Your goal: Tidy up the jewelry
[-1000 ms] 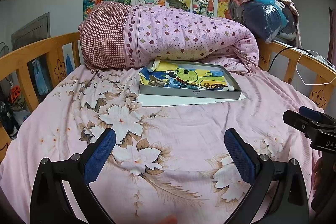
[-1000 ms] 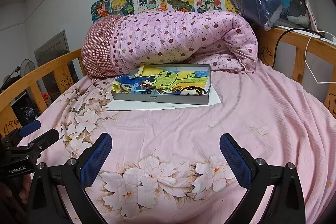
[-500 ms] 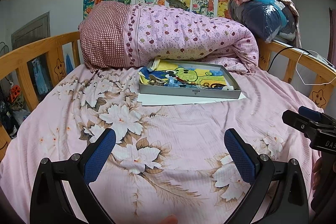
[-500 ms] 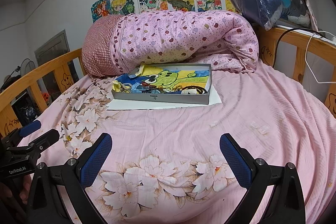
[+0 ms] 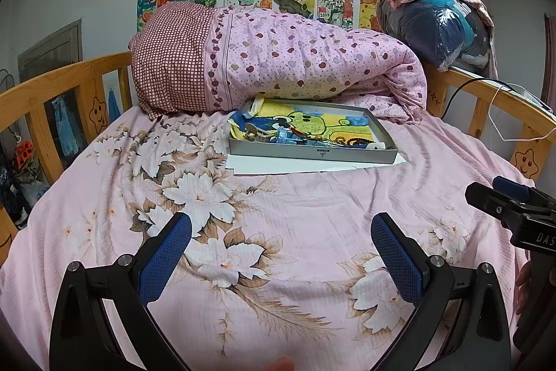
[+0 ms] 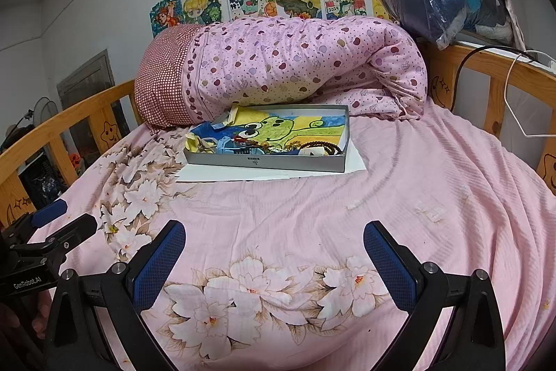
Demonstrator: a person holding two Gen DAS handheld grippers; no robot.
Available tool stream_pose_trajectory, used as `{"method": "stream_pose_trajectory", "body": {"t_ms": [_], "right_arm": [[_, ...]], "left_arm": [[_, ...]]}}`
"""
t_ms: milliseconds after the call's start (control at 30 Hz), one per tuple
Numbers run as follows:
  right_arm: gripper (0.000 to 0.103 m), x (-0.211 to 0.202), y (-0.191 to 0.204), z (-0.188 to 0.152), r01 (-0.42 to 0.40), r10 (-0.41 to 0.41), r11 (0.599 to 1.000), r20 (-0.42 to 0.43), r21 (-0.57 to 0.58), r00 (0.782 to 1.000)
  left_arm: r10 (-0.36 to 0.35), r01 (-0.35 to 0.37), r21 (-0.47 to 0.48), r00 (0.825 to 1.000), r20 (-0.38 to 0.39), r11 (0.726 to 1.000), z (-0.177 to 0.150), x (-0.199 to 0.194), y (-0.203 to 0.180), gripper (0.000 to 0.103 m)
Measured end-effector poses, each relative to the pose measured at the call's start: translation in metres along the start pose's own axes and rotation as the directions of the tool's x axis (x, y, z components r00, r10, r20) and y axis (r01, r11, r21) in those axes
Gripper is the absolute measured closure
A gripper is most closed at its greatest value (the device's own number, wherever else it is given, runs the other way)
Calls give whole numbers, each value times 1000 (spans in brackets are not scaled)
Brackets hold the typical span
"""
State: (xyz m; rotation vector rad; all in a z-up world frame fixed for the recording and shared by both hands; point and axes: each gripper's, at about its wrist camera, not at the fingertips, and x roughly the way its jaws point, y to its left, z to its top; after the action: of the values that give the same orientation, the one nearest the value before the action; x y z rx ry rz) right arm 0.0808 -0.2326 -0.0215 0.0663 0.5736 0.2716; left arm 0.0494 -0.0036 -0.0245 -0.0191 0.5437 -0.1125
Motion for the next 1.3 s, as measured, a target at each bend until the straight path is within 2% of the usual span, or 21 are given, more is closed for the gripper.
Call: {"method": "stream_pose_trajectory", "body": {"t_ms": [1300], "right_arm": [[0,0,1,-1,0,0,1000,-2,2,1000]], "left_arm": [[-5,5,-13,1000,-8,1000,-4,-1,-2,2]]}}
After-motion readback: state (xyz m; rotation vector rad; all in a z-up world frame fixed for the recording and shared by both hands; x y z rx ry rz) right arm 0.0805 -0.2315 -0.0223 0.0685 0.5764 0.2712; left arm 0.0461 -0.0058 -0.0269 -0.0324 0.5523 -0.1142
